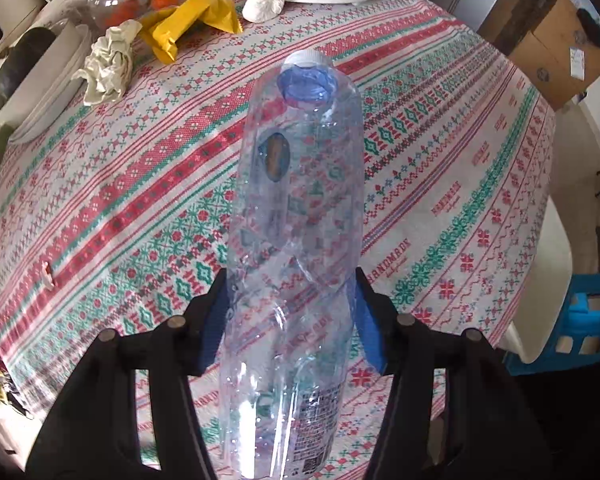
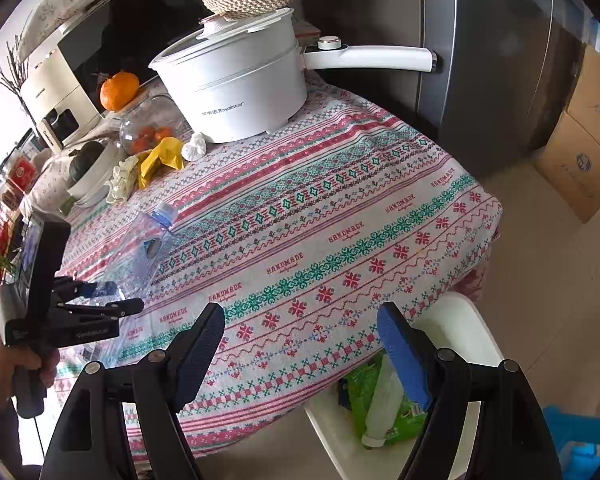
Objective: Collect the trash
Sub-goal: 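Move the left gripper to the clear plastic water bottle and grasp it, then grasp the crumpled white tissue with the right gripper and lift it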
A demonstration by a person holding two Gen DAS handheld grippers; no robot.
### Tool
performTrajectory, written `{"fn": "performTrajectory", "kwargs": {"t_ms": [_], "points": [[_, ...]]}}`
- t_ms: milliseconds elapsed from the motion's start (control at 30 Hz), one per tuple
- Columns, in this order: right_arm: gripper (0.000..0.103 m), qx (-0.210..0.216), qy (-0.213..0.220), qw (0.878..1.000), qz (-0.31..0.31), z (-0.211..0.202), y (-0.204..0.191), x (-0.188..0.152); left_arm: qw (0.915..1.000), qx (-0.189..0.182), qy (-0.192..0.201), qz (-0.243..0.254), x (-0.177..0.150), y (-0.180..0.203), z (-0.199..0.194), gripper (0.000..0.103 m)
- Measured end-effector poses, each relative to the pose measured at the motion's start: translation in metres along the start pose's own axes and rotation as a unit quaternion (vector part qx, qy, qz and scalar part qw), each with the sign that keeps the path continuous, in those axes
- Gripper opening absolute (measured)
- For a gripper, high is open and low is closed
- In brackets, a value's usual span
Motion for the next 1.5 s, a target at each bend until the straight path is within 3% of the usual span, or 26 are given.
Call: {"fn": "performTrajectory", "kwargs": {"t_ms": [67, 233, 267, 433, 567, 700, 800, 1133, 1200, 1367, 1500], "points": [[0.08, -0.001, 0.001, 1.0, -0.005, 0.002, -0.002, 0.001, 0.999, -0.026, 0.02, -0.031, -0.019, -0.006, -0.018, 0.058], [0.08, 0.014, -0.014, 1.0, -0.011, 0.016, -0.018, 0.006, 0.9923, -0.041, 0.074, -0.09, -0.05, -0.049, -0.076, 0.058], [0.08, 0.016, -0.016, 1.0, -0.012, 0.021, -0.024, 0.009, 0.9902, -0.046, 0.08, -0.105, -0.033, -0.053, -0.08, 0.059], [0.08, 0.027, -0.019, 0.998, -0.049, 0.05, -0.074, 0.037, 0.9779, -0.021, 0.126, -0.166, -0.026, -0.099, -0.086, 0.059], [0.08, 0.048, -0.01, 0.995, -0.092, 0.085, -0.132, 0.068, 0.9686, -0.005, 0.138, -0.207, -0.029, -0.137, -0.089, 0.059], [0.079, 0.09, -0.011, 0.988, -0.123, 0.134, -0.19, 0.098, 0.9595, 0.04, 0.148, -0.237, -0.03, -0.159, -0.082, 0.06], [0.074, 0.113, -0.016, 0.985, -0.132, 0.174, -0.224, 0.116, 0.9548, 0.054, 0.143, -0.255, -0.031, -0.173, -0.08, 0.06], [0.069, 0.127, -0.044, 0.984, -0.117, 0.285, -0.276, 0.143, 0.9463, 0.054, 0.135, -0.289, -0.04, -0.206, -0.077, 0.06], [0.062, 0.114, -0.048, 0.986, -0.11, 0.3, -0.28, 0.144, 0.9459, 0.055, 0.136, -0.289, -0.04, -0.206, -0.078, 0.06], [0.027, 0.1, -0.035, 0.988, -0.108, 0.304, -0.283, 0.145, 0.9484, 0.046, 0.135, -0.283, -0.038, -0.2, -0.076, 0.06], [0.023, 0.11, -0.036, 0.987, -0.109, 0.284, -0.278, 0.139, 0.9504, 0.042, 0.139, -0.275, -0.035, -0.192, -0.078, 0.06]]}}
Point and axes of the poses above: each gripper's, at about its wrist camera, not at the fingertips, and z roughly the way its jaws point, y to its right, x to its top, the point moved 1 cm from there along z, roughly the way its jaws point, and after that the axes turned 8 degrees about x, right-handed, at the moved point
